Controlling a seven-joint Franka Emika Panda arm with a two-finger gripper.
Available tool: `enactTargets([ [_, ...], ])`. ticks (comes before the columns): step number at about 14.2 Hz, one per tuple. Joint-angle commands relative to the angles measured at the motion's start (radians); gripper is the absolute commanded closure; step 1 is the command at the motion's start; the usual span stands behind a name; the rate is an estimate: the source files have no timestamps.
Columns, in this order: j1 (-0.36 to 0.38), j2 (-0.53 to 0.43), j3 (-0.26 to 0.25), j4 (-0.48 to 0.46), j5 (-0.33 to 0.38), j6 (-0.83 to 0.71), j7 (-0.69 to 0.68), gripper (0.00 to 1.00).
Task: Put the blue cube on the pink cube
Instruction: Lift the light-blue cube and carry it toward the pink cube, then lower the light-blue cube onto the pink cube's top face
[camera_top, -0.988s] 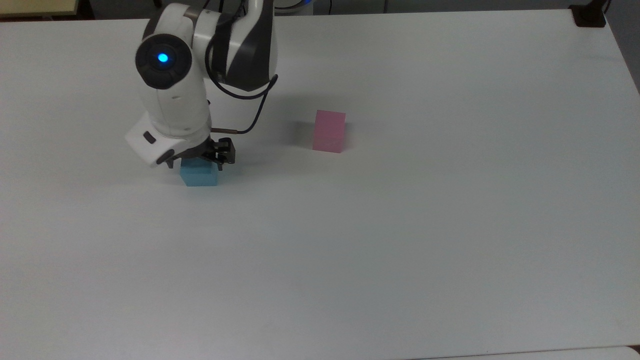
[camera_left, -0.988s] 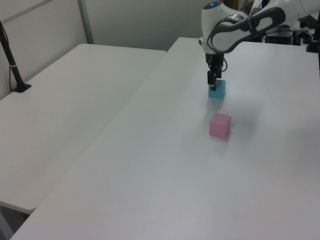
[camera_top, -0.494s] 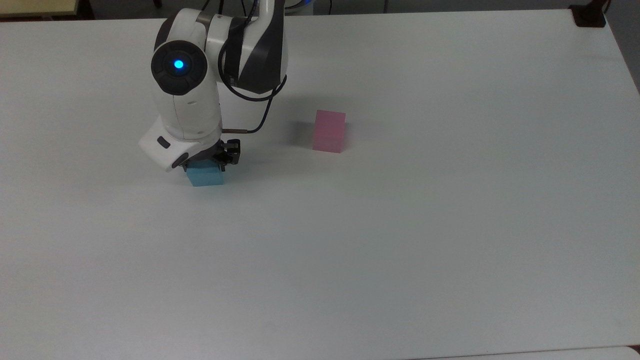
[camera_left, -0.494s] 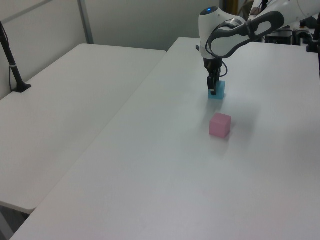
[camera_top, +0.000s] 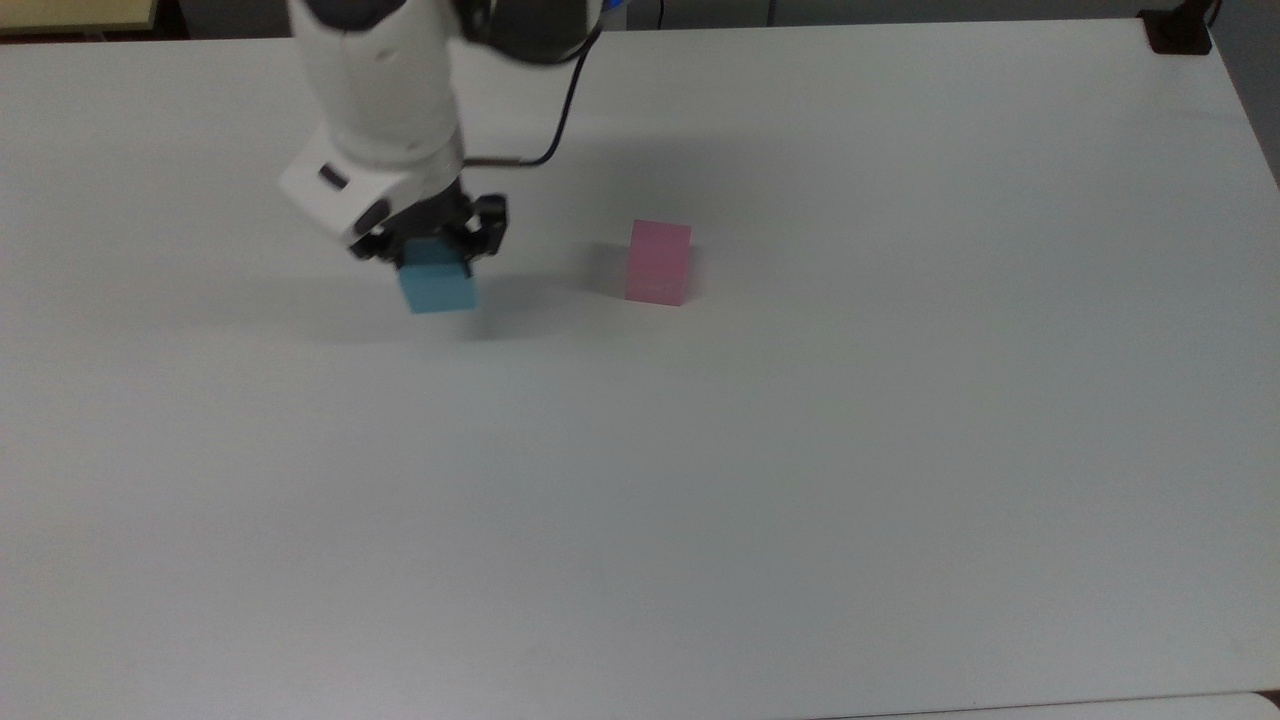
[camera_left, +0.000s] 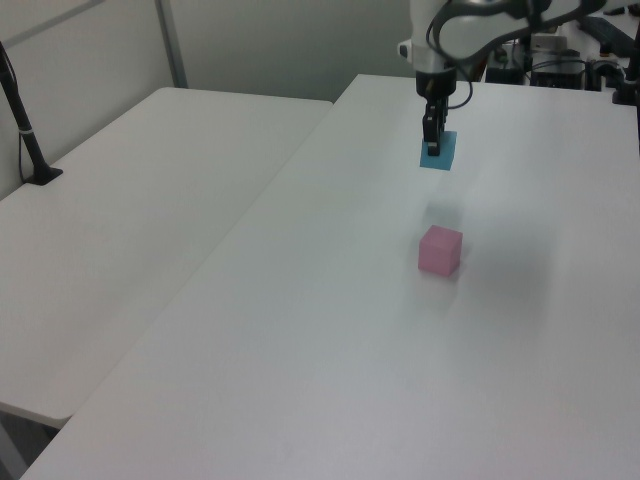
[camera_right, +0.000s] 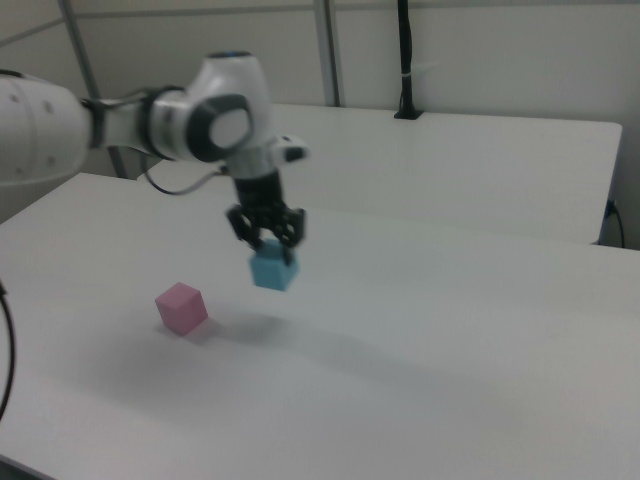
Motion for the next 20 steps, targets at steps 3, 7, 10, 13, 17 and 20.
enactTargets([
  [3, 0.178, -0.089, 0.033, -0.116, 0.002, -0.013, 0.226, 0.87],
  [7, 0.233, -0.077, 0.082, -0.120, -0.010, -0.027, 0.310, 0.86],
  [10, 0.247, -0.051, 0.084, -0.120, -0.021, -0.047, 0.315, 0.83],
  [13, 0.257, -0.026, 0.088, -0.122, -0.044, -0.048, 0.318, 0.71],
  [17, 0.258, -0.038, 0.090, -0.131, -0.105, -0.137, 0.359, 0.00],
  [20, 0.246, -0.104, 0.143, -0.071, -0.150, -0.212, 0.630, 0.00],
])
